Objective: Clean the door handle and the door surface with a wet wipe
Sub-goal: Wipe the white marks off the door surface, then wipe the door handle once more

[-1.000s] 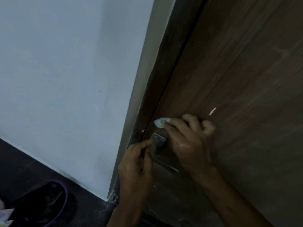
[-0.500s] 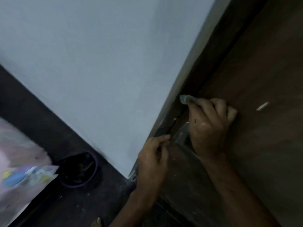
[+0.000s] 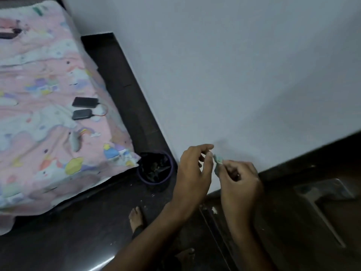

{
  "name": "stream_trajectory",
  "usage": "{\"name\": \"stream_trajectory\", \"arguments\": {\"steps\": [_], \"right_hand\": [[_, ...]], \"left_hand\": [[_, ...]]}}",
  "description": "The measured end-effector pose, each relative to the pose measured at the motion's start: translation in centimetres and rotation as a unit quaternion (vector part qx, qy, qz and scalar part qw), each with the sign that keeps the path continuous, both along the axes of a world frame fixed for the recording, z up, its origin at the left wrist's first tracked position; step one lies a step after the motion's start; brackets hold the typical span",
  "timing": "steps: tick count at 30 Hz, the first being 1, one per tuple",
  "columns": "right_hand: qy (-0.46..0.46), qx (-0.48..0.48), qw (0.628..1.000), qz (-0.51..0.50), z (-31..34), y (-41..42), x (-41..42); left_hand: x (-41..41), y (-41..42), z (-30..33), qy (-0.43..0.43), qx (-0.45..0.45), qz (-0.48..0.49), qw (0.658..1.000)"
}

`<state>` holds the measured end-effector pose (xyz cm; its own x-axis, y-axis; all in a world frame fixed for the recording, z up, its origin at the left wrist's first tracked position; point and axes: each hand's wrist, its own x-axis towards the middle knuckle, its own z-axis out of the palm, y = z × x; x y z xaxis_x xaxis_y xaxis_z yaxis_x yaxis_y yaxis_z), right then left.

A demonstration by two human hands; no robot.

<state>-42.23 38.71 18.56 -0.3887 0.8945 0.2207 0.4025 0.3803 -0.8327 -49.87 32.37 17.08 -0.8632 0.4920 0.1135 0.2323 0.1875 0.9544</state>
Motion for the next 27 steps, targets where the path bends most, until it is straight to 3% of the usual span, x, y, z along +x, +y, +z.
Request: {"name": "stream_trajectory", "arguments": {"steps": [7, 15, 21, 24, 27], "right_hand": [[-0.104, -0.096, 0.981, 0.136, -6.1, -1.4, -13.5], [-0.184, -0.215, 0.955, 0.089, -15.3, -2.6, -24.2], [-0.254, -0.339, 0.903, 0.073, -20.8, -3.2, -27.2], [-0.297, -0.283, 0.907, 0.092, -21.2, -3.6, -27.1], [-0.341, -0.107, 0.924, 0.140, -20.6, -3.3, -27.1]], "left_hand": [[-11.2, -7.5, -5.5, -0.034, -0.104, 0.062, 0.992], [-21.0, -15.0, -10.7, -0.101, -0.190, 0.070, 0.974], [-25.1, -16.2, -13.8, -0.103, -0.237, 0.052, 0.965], [-26.9, -16.0, -15.1, -0.082, -0.262, -0.002, 0.962], [-29.0, -14.7, -16.1, -0.016, -0.284, -0.046, 0.957]]}}
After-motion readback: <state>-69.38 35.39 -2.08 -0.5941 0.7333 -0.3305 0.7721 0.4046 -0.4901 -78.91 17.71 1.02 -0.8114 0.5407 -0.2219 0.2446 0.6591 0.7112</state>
